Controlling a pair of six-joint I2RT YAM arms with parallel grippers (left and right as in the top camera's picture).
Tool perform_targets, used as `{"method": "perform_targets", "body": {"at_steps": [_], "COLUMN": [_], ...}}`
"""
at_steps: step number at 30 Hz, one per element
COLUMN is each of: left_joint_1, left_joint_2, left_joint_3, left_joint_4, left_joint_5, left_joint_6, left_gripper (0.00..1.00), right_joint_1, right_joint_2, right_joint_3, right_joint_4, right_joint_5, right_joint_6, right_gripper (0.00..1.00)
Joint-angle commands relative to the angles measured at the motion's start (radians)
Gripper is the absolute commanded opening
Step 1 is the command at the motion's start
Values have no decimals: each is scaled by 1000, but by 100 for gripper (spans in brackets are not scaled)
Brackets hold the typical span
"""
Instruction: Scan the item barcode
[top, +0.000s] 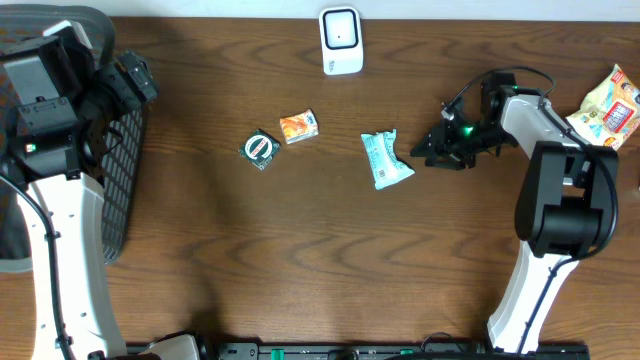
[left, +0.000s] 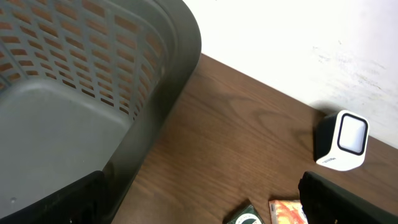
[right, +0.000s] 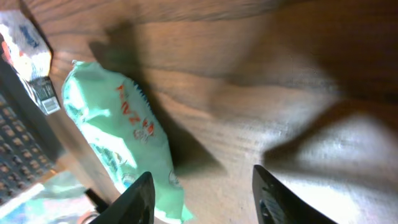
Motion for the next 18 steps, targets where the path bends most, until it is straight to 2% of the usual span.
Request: {"method": "perform_targets", "body": {"at_steps": [1, 18], "left_joint_1": [14, 14], "left_joint_2": [17, 17], "left_joint_3": [5, 5], "left_joint_4": [-18, -18], "left_joint_5": [-62, -62], "left_joint_6": [-2, -2], "left_gripper": [98, 98], "right_joint_1": [25, 113], "right_joint_2": [-71, -119], "right_joint_3": [21, 21], "right_joint_4": [-13, -17], "right_joint_5": [37, 58], "right_joint_6": [-58, -73], "right_gripper": [47, 53]}}
